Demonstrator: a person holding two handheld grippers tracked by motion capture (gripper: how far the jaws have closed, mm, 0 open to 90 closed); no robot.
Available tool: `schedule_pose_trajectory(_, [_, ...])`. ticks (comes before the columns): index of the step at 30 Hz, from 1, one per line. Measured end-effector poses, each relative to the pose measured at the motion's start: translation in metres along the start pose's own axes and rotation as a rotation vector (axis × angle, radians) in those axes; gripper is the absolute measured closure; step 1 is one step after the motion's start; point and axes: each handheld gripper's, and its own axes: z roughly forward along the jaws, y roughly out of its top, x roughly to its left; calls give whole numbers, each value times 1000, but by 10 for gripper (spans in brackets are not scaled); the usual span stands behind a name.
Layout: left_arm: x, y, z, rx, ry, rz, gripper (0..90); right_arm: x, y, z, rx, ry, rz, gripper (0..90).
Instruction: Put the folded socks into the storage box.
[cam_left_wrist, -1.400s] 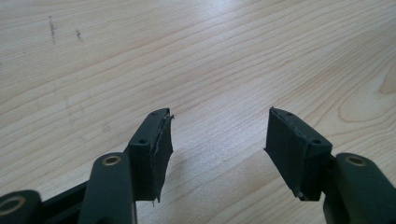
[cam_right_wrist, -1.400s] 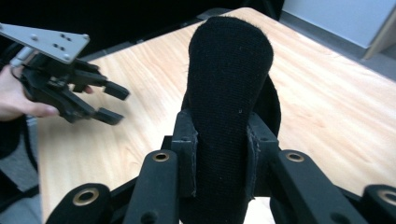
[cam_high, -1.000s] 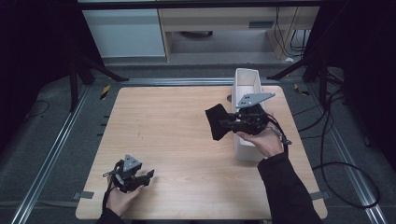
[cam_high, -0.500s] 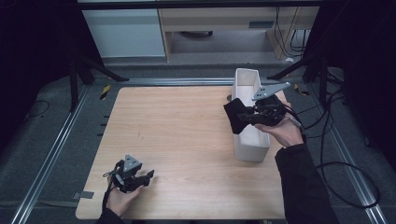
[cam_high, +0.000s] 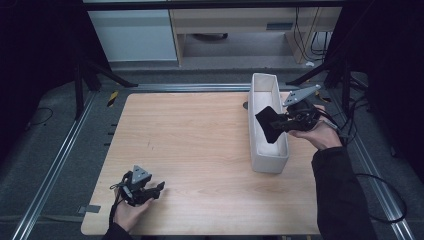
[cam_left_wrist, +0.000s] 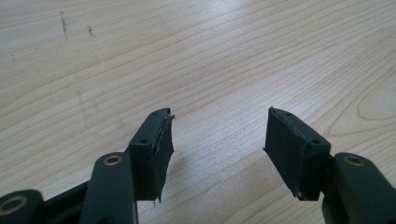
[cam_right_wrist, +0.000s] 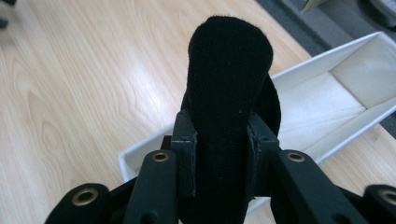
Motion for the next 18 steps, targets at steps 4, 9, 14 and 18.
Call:
schedule_pose_trajectory(4, [0,0,0,-2,1,0,400,-4,-7,6,37,18,-43,701])
schedule_pose_trajectory(9, [0,0,-1,-6,2,1,401,-8,-14,17,104,62,-72,702])
schedule_pose_trajectory(14, [0,0,-1,-4,-1,1,401,-10,-23,28,169,93,-94,702])
schedule_pose_trajectory(18, [0,0,-1,-4,1,2,401,-7,-26,36,206,110,-132,702])
